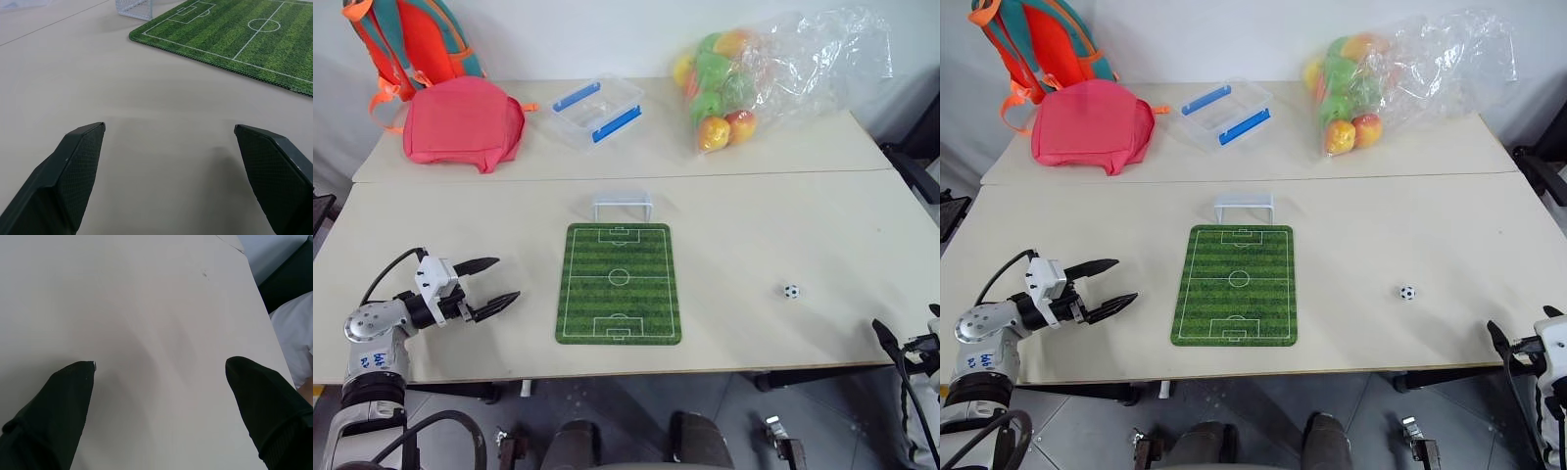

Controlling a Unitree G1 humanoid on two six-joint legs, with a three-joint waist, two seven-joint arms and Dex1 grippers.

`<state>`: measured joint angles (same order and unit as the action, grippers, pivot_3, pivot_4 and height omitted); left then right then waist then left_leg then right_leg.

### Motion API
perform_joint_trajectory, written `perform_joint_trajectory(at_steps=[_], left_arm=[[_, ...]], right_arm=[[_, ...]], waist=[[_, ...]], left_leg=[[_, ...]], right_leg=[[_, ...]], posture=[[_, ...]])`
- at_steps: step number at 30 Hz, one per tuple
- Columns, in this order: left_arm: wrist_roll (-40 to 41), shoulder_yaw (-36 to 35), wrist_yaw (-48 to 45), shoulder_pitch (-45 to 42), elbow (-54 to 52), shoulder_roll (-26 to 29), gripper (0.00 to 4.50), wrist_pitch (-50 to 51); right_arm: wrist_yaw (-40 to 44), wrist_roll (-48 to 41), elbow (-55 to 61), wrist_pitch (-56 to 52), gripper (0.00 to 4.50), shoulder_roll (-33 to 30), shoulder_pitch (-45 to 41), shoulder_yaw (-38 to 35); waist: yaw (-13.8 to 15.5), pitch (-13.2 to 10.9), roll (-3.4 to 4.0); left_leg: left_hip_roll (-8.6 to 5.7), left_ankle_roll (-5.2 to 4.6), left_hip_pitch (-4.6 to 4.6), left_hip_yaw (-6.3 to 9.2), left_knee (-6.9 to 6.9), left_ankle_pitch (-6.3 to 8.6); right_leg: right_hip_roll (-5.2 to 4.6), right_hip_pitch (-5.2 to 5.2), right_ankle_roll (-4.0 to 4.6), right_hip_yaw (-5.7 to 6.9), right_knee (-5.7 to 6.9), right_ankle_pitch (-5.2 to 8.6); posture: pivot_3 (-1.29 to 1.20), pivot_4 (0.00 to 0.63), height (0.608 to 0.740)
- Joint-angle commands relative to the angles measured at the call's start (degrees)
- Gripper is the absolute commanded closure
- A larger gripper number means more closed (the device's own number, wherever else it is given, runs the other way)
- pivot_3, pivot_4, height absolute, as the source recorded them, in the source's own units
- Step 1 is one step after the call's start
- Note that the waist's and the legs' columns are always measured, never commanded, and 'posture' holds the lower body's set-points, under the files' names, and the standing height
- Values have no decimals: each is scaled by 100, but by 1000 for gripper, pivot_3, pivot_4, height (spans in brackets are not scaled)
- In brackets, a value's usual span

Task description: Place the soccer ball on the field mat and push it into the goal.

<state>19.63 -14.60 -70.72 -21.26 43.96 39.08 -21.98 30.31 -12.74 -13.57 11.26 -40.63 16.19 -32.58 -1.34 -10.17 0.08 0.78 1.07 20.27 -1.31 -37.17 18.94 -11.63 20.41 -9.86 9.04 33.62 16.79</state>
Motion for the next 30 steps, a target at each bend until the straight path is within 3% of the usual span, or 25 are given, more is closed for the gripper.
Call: perform_joint_trajectory(at_steps=[1, 8, 14, 20, 24, 30], left_arm=[[14, -55, 78, -42, 14, 89, 0, 160], [109, -178, 204, -126, -59, 172, 0, 360], [143, -66, 197, -159, -469, 144, 0, 734], [327, 94, -278, 132, -1234, -36, 0, 974], [495, 105, -462, 337, -1698, -41, 0, 1130], [606, -13, -553, 671, -2228, 175, 0, 1407]], right_arm=[[-83, -110, 147, -23, 33, 10, 25, -243], [17, -345, 807, -484, 33, -64, 151, -406], [160, -1158, 2322, -1986, 33, -291, -37, -453], [544, -1670, 3395, -3570, 33, -817, -451, 376], [906, -1548, 3311, -3823, 33, -1076, -843, 926], [1647, -1044, 2317, -3329, 33, -1213, -1360, 1664]], waist=[[0, 0, 0], [-1, 0, 0], [-6, 0, 0], [-2, 0, -2], [28, -3, -6], [121, -7, -14]], left_leg=[[0, 0, 0, 0, 0, 0], [0, 0, 0, -1, -1, 0], [3, 0, 1, -3, -4, 0], [6, 1, 2, -4, -8, 1], [4, 0, 13, -4, -12, 3], [6, -3, 20, -4, -34, 6]], right_leg=[[0, 0, 0, 0, 0, 0], [0, 1, 0, -2, 3, 0], [3, 5, 0, -5, 6, 0], [6, 8, 1, -7, 11, -1], [5, 16, 1, -6, 8, -1], [6, 17, 1, -6, 12, -1]], posture=[[0, 150, 740], [0, 150, 740], [0, 150, 740], [0, 150, 740], [0, 150, 740], [0, 150, 740]])
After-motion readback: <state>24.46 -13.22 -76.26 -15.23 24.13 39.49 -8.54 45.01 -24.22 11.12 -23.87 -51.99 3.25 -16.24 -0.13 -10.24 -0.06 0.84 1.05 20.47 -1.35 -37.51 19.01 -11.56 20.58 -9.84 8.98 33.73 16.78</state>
